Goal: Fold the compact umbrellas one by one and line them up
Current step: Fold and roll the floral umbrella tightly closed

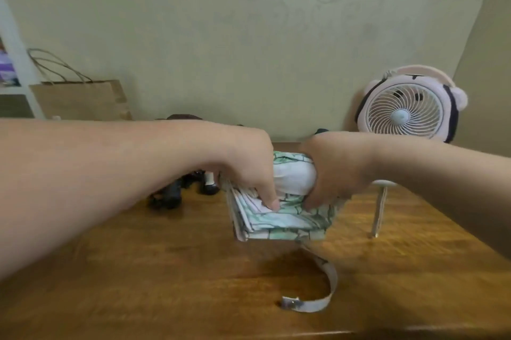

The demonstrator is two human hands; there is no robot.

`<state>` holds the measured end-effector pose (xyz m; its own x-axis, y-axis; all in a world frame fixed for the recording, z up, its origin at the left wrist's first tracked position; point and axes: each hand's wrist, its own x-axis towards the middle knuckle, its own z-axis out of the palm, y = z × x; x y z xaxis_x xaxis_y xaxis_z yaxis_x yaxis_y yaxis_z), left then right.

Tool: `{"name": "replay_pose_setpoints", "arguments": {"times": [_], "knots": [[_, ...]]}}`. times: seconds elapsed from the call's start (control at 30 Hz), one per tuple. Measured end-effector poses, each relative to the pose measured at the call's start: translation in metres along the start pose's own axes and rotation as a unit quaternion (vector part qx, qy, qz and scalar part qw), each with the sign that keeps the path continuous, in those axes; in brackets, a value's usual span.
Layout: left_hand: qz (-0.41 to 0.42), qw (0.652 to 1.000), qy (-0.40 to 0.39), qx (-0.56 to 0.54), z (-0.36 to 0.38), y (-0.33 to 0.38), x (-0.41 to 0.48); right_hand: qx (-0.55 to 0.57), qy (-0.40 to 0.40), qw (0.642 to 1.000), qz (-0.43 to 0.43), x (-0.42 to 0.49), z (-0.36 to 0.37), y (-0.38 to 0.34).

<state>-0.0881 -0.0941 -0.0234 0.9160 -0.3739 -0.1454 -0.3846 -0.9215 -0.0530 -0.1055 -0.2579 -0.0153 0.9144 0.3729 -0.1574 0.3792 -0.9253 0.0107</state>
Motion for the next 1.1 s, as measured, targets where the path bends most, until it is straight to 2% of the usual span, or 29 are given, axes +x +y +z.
{"name": "replay_pose_setpoints", "arguments": {"times": [0.07, 0.13, 0.2, 0.27, 0.3, 0.37, 0.4, 0.47, 0.53, 0.6, 0.67, 0.73, 0.8, 0.87, 0.9, 0.97, 1.03, 1.1], "knots": [[-0.029, 0.994, -0.054, -0.088, -0.006, -0.007, -0.004, -0.037, 0.054, 0.998, -0.006, 0.005, 0.012, -0.001], [-0.047, 0.981, -0.109, -0.151, -0.009, -0.006, -0.009, -0.022, 0.019, 0.999, -0.016, 0.003, 0.015, 0.001], [-0.040, 0.981, -0.120, -0.144, -0.003, 0.000, -0.011, 0.014, -0.034, 0.999, -0.020, 0.005, 0.015, 0.011], [-0.014, 0.997, -0.052, -0.048, 0.003, 0.010, -0.015, 0.026, -0.076, 0.996, -0.033, 0.007, 0.014, 0.023], [0.002, 1.000, 0.007, 0.024, 0.008, 0.014, -0.016, 0.046, -0.104, 0.992, -0.046, 0.009, 0.015, 0.031], [0.048, 0.980, 0.140, 0.130, 0.015, 0.019, -0.020, 0.129, -0.165, 0.975, -0.074, 0.009, 0.015, 0.044], [0.065, 0.970, 0.184, 0.147, 0.017, 0.021, -0.023, 0.170, -0.197, 0.962, -0.082, 0.009, 0.015, 0.049], [0.080, 0.959, 0.223, 0.155, 0.016, 0.020, -0.026, 0.229, -0.251, 0.937, -0.078, 0.010, 0.014, 0.054], [0.074, 0.962, 0.219, 0.144, 0.015, 0.021, -0.025, 0.248, -0.286, 0.923, -0.070, 0.011, 0.011, 0.055], [0.076, 0.970, 0.190, 0.130, 0.014, 0.021, -0.019, 0.228, -0.279, 0.931, -0.059, 0.012, 0.009, 0.052], [0.054, 0.991, 0.096, 0.079, 0.008, 0.019, -0.014, 0.154, -0.219, 0.962, -0.056, 0.007, 0.007, 0.041], [0.003, 0.997, -0.030, -0.078, 0.000, 0.013, -0.012, 0.048, -0.100, 0.992, -0.058, 0.004, 0.007, 0.028], [-0.032, 0.969, -0.129, -0.206, -0.006, 0.000, -0.012, 0.005, -0.026, 0.997, -0.069, 0.006, 0.009, 0.019], [-0.025, 0.952, -0.195, -0.234, -0.009, -0.008, -0.015, 0.023, -0.038, 0.996, -0.076, 0.008, 0.010, 0.019], [-0.015, 0.953, -0.199, -0.229, -0.007, -0.008, -0.016, 0.034, -0.063, 0.995, -0.076, 0.009, 0.009, 0.019], [0.007, 0.980, -0.131, -0.148, 0.001, -0.002, -0.017, 0.062, -0.131, 0.987, -0.063, 0.010, 0.006, 0.023], [0.027, 0.999, 0.025, 0.031, 0.014, 0.012, -0.019, 0.104, -0.189, 0.975, -0.056, 0.012, 0.004, 0.029], [0.056, 0.956, 0.223, 0.181, 0.027, 0.024, -0.023, 0.172, -0.240, 0.955, -0.045, 0.016, 0.004, 0.036]]}}
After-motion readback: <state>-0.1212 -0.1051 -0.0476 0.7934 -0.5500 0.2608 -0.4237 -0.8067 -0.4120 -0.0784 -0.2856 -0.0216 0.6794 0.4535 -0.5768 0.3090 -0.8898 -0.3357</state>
